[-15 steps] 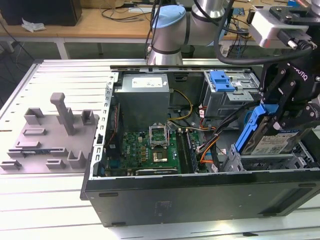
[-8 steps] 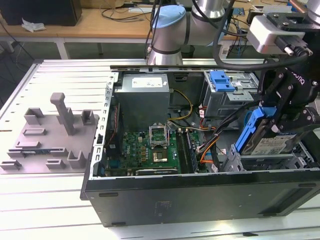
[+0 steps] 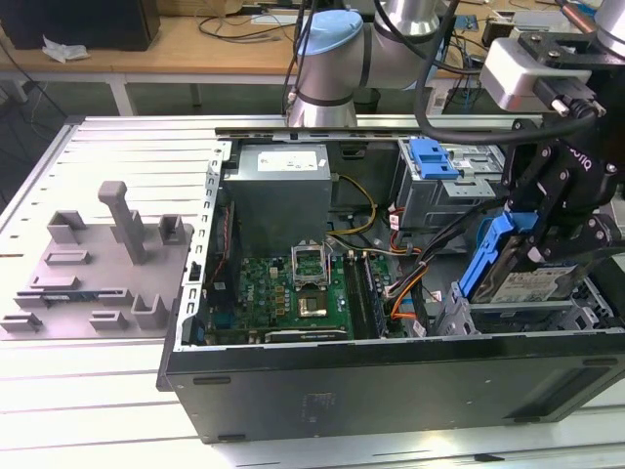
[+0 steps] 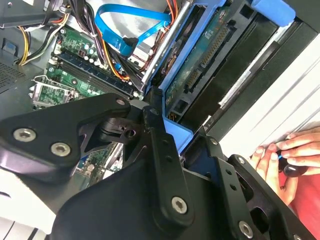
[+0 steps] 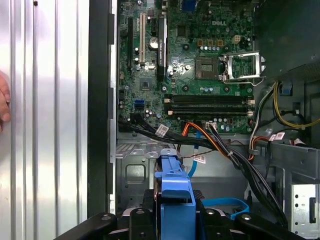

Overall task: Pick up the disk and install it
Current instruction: 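Insert the disk into the insertion slot, then insert the first disk wire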

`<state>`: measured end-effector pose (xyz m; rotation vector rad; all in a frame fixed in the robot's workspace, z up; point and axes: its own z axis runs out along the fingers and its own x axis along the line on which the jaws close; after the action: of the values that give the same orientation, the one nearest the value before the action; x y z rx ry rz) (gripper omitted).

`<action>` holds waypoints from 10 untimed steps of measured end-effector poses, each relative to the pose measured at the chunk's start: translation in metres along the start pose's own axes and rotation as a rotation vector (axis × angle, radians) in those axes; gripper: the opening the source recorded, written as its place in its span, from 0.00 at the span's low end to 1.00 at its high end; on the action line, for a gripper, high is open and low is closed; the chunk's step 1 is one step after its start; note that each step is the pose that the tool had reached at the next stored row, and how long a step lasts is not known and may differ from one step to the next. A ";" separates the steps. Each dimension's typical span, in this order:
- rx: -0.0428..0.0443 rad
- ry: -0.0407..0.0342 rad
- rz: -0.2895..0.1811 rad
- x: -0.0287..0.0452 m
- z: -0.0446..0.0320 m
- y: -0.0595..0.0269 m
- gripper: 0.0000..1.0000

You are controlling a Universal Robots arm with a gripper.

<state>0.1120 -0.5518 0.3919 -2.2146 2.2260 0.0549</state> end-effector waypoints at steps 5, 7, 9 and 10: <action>-0.0003 0.0003 0.000 0.0000 0.0001 0.0001 0.50; -0.0004 0.0004 0.000 0.0000 0.0001 0.0000 0.50; -0.0004 0.0013 0.000 0.0000 0.0001 0.0000 0.50; -0.0003 0.0026 0.000 0.0000 0.0001 0.0000 0.50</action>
<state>0.1120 -0.5519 0.3918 -2.2159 2.2276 0.0524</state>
